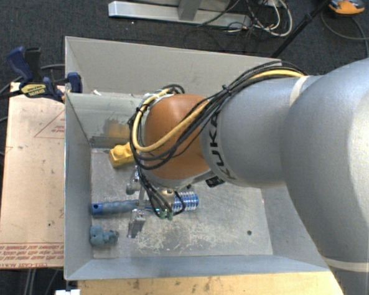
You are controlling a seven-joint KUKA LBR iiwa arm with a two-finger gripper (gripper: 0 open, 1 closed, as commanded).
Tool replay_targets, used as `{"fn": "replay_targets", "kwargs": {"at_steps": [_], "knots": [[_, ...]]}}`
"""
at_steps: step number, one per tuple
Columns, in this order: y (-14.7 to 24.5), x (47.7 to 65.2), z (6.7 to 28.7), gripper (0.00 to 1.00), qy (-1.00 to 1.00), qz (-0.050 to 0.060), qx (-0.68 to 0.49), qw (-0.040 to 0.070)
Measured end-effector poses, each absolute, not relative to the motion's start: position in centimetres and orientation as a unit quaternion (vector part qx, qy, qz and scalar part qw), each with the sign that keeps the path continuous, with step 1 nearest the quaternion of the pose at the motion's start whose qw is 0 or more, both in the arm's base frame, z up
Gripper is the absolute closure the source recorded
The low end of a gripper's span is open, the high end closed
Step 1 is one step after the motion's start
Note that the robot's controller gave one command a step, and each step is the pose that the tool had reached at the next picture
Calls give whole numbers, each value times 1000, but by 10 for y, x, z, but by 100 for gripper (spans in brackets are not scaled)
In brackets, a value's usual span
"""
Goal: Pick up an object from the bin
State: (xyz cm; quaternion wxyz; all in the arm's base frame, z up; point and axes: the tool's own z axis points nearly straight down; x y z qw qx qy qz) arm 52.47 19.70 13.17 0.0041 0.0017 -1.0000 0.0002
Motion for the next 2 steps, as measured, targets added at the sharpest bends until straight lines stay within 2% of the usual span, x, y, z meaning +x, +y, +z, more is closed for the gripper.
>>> {"fn": "replay_targets", "kwargs": {"at_steps": [1, 2], "knots": [[181, 590, 72, 0, -1000, -3, 1, -2], [183, 592, 77, 100, -1000, -4, 2, -7]]}}
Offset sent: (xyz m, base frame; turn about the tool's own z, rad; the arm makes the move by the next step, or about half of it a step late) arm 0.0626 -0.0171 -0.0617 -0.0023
